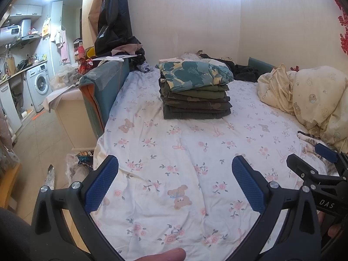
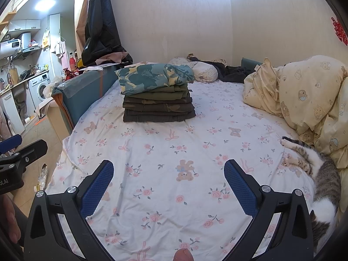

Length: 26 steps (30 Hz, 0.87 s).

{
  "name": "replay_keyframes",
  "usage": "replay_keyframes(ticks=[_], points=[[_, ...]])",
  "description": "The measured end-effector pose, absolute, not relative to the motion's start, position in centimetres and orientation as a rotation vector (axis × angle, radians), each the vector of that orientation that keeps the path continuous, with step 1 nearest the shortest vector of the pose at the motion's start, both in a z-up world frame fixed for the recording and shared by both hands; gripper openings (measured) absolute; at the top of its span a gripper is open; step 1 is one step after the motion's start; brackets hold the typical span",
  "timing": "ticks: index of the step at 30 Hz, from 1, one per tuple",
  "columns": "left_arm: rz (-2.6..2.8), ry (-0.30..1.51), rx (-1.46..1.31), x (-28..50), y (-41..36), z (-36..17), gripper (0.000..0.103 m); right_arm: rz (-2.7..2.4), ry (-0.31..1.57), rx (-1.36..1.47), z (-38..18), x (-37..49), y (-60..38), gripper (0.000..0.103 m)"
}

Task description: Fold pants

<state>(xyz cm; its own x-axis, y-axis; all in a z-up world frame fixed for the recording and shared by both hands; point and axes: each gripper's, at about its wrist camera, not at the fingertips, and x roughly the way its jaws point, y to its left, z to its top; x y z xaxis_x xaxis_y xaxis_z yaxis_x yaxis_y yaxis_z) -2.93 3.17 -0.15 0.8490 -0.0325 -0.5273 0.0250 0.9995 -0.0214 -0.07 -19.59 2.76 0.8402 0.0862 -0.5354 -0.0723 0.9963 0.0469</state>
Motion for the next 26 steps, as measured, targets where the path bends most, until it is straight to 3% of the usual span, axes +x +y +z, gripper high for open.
replay_keyframes(ticks=[26], points=[[-0.041,0.572,-0.007,-3.01,3.72,-0.89,0.103,0.090,0.571,0.023,2.39,-0.31,-19.24,0.103]])
